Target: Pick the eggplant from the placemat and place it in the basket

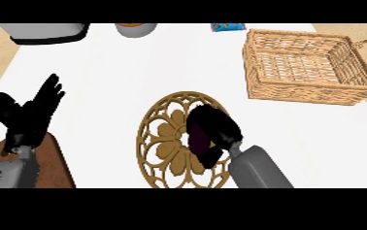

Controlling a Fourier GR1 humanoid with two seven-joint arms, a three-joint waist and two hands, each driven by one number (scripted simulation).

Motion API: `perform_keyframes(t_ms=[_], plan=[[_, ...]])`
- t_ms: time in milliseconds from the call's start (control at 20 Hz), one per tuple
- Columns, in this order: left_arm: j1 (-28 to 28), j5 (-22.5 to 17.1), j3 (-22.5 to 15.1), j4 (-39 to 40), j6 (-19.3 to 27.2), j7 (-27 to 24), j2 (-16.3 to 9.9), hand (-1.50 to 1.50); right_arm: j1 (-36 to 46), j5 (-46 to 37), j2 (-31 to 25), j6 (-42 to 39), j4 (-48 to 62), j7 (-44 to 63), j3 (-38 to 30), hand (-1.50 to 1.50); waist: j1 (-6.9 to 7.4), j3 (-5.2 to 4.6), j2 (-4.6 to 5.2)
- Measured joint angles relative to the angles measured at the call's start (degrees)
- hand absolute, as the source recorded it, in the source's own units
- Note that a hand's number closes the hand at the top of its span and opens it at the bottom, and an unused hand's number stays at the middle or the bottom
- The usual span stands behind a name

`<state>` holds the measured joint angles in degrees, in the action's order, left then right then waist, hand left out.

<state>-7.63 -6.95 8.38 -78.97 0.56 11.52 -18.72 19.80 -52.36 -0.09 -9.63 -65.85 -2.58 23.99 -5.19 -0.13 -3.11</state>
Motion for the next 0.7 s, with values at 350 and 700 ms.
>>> perform_keyframes(t_ms=[350,700], plan=[[0.17,-0.22,-0.34,-1.69,-0.4,0.24,0.15,0.0,-17.82,10.76,-0.06,7.78,-22.5,3.8,6.69,1.5,0.86,0.08,1.21],[-0.12,0.23,-0.94,-2.4,-0.25,1.23,0.39,0.0,-31.64,6.53,-1.51,11.2,-51.73,13.98,14.57,1.5,1.64,0.04,1.86]])
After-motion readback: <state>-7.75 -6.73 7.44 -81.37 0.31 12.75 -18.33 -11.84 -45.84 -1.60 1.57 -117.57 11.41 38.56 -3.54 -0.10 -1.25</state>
